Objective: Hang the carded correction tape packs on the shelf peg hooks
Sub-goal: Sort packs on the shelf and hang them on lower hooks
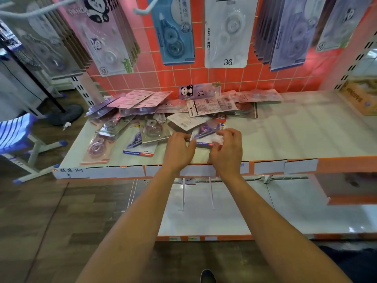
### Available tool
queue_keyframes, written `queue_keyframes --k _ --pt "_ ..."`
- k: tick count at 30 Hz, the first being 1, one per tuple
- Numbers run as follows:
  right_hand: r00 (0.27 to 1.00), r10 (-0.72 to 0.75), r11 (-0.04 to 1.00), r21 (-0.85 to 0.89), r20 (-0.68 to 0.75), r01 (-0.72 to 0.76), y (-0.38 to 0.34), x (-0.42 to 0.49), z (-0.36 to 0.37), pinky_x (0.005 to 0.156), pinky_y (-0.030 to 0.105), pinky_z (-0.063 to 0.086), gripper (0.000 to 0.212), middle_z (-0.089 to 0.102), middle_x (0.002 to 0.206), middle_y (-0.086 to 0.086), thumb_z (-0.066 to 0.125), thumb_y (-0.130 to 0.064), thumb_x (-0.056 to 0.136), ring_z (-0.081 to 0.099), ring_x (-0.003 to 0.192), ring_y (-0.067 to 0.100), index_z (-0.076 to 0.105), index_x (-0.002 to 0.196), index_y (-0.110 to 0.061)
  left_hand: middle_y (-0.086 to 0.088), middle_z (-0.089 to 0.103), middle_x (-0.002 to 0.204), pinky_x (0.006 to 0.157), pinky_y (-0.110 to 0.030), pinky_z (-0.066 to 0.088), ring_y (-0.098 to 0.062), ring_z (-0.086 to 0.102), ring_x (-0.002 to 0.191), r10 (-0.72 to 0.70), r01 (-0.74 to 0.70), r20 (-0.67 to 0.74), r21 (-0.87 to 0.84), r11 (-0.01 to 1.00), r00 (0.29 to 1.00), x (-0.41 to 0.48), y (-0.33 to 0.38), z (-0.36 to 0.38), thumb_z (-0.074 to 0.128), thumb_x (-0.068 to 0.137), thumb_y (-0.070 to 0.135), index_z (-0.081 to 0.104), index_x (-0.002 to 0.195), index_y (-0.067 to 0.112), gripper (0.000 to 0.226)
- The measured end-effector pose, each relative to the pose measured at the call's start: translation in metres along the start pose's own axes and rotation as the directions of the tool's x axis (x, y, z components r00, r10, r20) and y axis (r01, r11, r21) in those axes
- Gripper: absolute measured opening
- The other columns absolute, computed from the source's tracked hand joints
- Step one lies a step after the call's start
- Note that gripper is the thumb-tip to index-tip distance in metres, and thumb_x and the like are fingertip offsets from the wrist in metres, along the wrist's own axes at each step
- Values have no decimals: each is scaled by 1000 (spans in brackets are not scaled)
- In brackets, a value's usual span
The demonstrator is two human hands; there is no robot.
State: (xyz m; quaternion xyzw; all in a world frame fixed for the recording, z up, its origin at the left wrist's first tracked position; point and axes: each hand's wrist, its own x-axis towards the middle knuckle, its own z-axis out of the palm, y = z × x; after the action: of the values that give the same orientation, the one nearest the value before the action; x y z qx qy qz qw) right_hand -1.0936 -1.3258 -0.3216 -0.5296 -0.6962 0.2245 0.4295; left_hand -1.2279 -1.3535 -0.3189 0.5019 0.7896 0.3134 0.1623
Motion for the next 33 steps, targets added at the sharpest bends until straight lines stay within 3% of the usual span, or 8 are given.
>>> queue_keyframes --k 5,10,14,18,20,23,27,33 --pt "987 154 968 209 -54 -139 -3 0 -6 68 -2 41 23 49 121 11 62 -5 88 54 104 14 60 111 -6 2 59 94 71 -24 40 -12 53 87 -121 115 -8 -255 960 993 -7 7 -14 50 97 32 60 106 13 23" --pt "911 406 846 346 76 -406 -9 12 -17 55 -4 40 24 52 123 4 64 -9 88 57 97 11 60 111 -13 4 65 94 80 -31 52 -14 62 92 -160 151 12 -397 905 987 -11 3 -19 61 92 30 60 104 18 17" --pt "845 493 751 389 209 -534 -13 13 -26 58 8 46 31 57 123 4 64 -7 87 57 97 13 59 116 -16 -4 68 97 70 -31 56 -18 68 89 -166 168 45 -463 870 985 -18 10 -25 60 92 20 57 108 18 16" --pt "762 545 592 482 350 -646 -24 1 -24 72 27 53 49 55 127 9 60 1 86 61 102 22 45 130 -16 -15 69 89 57 -22 55 -14 68 69 -259 364 256 -639 678 931 -31 21 -41 59 92 4 37 138 5 51" --pt "720 559 503 522 412 -689 -31 -7 -24 72 29 55 52 56 124 12 55 1 88 63 94 20 38 135 -15 -14 67 83 55 -16 53 -11 66 65 -235 450 391 -666 595 890 -40 22 -52 59 90 -3 40 137 -1 51" --pt "680 570 461 505 462 -730 -34 -18 -23 67 32 57 42 60 112 6 57 -14 92 65 81 16 40 131 -15 -9 67 86 56 -16 54 -9 67 64 -109 443 509 -601 666 854 -60 17 -65 59 89 -5 55 123 6 36" --pt "713 520 514 495 469 -701 -33 -32 -23 66 33 59 19 72 98 4 56 -27 95 71 79 18 61 108 -14 -2 69 83 63 -22 57 -12 70 71 -68 389 542 -504 771 838 -87 -4 -75 65 84 -5 50 124 17 47" --pt "788 473 616 491 395 -616 -44 -52 -19 75 34 57 9 69 89 0 53 -18 96 68 83 17 61 91 -17 -3 65 107 86 -36 58 -20 64 99 -85 258 563 -235 937 822 -121 -41 -80 74 79 6 59 115 20 42"
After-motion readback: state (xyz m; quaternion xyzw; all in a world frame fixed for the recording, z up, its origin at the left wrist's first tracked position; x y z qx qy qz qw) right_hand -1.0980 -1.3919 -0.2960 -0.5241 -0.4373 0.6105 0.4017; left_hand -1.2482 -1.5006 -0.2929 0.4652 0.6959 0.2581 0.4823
